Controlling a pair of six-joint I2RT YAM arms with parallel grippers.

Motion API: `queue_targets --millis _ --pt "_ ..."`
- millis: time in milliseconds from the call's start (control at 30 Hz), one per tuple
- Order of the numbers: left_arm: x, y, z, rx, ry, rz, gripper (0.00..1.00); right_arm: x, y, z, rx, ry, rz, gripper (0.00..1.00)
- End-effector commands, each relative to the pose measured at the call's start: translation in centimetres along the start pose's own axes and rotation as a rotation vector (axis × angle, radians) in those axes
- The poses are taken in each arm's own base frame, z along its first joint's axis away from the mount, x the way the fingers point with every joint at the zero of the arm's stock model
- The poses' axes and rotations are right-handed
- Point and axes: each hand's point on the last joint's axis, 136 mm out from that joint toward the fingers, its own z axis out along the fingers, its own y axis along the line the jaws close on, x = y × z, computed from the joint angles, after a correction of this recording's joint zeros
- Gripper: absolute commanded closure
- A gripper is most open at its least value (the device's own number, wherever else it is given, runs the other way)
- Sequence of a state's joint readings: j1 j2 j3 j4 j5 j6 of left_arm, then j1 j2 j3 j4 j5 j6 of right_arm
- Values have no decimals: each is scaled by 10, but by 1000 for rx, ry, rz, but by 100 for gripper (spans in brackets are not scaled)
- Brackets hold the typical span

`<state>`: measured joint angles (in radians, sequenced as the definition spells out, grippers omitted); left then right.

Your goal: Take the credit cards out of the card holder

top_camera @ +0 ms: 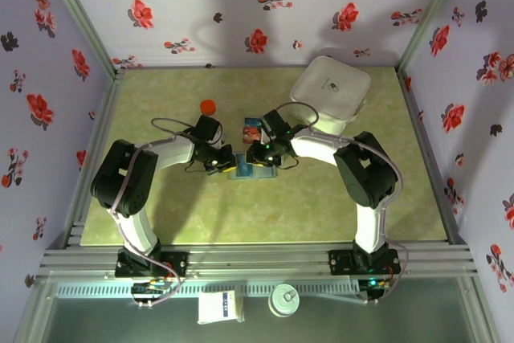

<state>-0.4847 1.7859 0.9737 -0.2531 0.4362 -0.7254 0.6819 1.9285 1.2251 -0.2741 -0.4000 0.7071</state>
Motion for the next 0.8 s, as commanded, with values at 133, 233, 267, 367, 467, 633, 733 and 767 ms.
queue_targets --millis 133,233,267,367,467,633,733,767 --pt "2 10 3 -57 14 3 100 2 -6 11 -21 23 21 74" --pt "1 10 3 -56 15 5 100 3 -5 15 -34 30 25 74" --pt "1 10 3 -56 14 4 100 3 -6 15 -33 33 26 74" --pt "1 10 3 -56 15 5 100 4 -10 18 -20 36 34 73" --pt "1 9 2 -56 15 4 100 5 -13 19 -8 38 35 73" --pt "1 9 2 -54 13 5 100 6 -13 22 -20 50 38 73" --pt "1 9 2 -55 14 5 100 6 -11 23 -31 51 40 73" --pt "1 9 3 -56 14 4 100 7 -11 23 -36 53 40 73"
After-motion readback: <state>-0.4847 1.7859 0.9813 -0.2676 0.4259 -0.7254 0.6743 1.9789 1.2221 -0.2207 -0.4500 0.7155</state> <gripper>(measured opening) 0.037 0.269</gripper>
